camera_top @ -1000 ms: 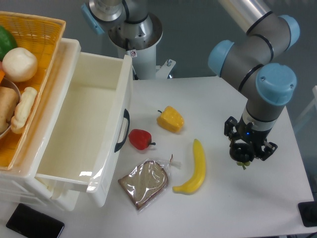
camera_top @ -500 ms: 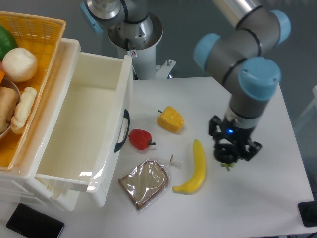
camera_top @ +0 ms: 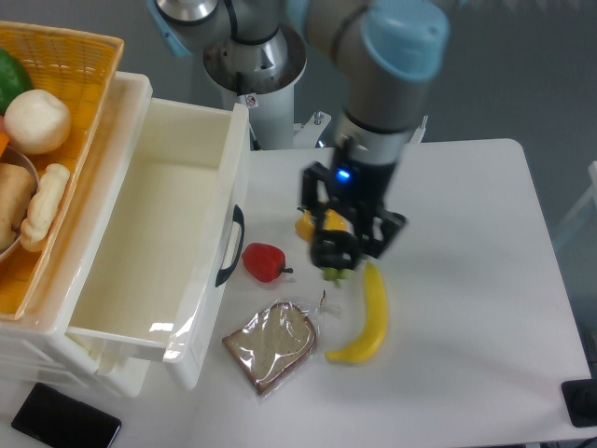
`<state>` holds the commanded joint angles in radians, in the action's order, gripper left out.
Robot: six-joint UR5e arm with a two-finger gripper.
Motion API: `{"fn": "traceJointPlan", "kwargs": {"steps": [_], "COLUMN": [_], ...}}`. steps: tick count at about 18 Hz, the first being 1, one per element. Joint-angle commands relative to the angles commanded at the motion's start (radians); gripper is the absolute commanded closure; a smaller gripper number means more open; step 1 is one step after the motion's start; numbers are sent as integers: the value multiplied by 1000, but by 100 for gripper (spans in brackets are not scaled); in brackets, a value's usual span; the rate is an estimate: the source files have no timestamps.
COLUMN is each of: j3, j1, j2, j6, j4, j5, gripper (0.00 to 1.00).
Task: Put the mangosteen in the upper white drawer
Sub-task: 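Carry the held dark mangosteen in the gripper toward the open drawer, then lower the gripper with the mangosteen into the open white drawer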
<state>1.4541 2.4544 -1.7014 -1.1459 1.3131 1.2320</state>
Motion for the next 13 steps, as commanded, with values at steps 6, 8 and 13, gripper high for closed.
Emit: {"fn": "traceJointPlan", "kwargs": {"steps": [6, 8, 13], "j3": [54, 78, 114], "j1": [-55, -81, -127], "j2": [114, 129, 108], "j6": [2, 0, -21], "j4": [40, 38, 35], "j5": [-60, -59, -52], "gripper": [82, 82, 82]}}
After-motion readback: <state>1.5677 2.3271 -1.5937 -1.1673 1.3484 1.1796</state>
